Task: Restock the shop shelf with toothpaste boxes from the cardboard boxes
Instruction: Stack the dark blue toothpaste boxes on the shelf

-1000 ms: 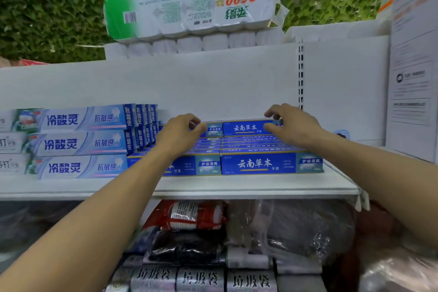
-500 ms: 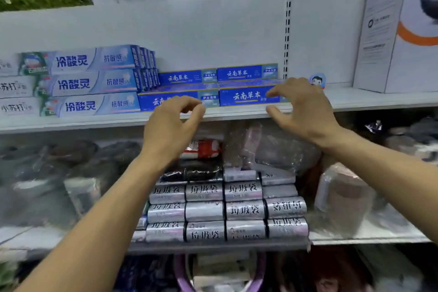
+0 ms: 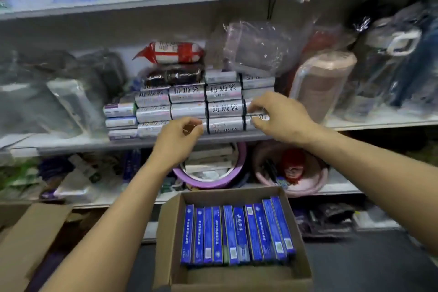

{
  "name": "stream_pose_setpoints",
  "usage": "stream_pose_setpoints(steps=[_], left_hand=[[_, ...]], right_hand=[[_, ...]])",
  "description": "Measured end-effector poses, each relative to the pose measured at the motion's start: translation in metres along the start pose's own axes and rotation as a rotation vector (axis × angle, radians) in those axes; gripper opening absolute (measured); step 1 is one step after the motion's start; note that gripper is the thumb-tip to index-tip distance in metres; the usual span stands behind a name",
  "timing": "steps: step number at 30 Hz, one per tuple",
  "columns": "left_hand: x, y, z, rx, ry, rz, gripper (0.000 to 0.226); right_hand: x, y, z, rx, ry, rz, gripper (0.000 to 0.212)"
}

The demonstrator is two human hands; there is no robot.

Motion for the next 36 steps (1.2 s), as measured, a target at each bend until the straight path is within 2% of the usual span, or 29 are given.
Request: stream_pose_setpoints(steps=[3, 6, 10, 13, 17, 19, 22, 27, 30, 36], left_hand=[[-0.030, -0.036, 0.049, -0.050, -0.131, -0.115, 0.014], [-0.052, -0.081, 0.102, -0.092, -0.289, -0.276, 0.025], [-0.075, -0.149, 0.168, -0.076, -0.416, -0.477, 0.040], [-0.093, -0.194, 0.212, 0.047, -0.487, -0.621, 0.048], [-0.111, -0.233, 0.262, 0.140, -0.613, -0.720, 0.049], [-0.114, -0.243, 0.284, 0.284, -0.622, -0.685, 0.059], [-0.111, -0.245, 0.312, 0.590, -0.605, -0.492, 0.070], [-0.101, -0.258, 0.344, 0.862, -0.587, -0.418, 0.086], [-0.096, -0.267, 0.350, 0.844, -0.553, -0.390, 0.084], [-0.083, -0.275, 0.347, 0.691, -0.514, -0.522, 0.094]], right_hand=[[-0.030, 0.021, 0.055, 0.076, -0.112, 0.100, 0.021], [-0.061, 0.044, 0.115, 0.163, -0.262, 0.243, 0.024], [-0.097, 0.081, 0.198, 0.275, -0.442, 0.420, 0.011], [-0.121, 0.103, 0.260, 0.339, -0.535, 0.576, 0.016], [-0.146, 0.118, 0.336, 0.431, -0.632, 0.752, 0.020], [-0.157, 0.123, 0.370, 0.454, -0.659, 0.810, 0.033], [-0.165, 0.127, 0.406, 0.436, -0.658, 0.855, 0.055], [-0.167, 0.128, 0.444, 0.357, -0.643, 0.920, 0.076], [-0.172, 0.130, 0.463, 0.373, -0.646, 0.949, 0.077], [-0.175, 0.128, 0.474, 0.454, -0.634, 1.029, 0.077]])
Point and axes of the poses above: each hand's wrist, its own x-axis towards the middle knuckle, its own z-axis out of the palm, y = z × x, the point moved 3 cm from there along x, towards the middle knuckle, and after that the axes turned 13 degrees about x, right-handed, at the moved point
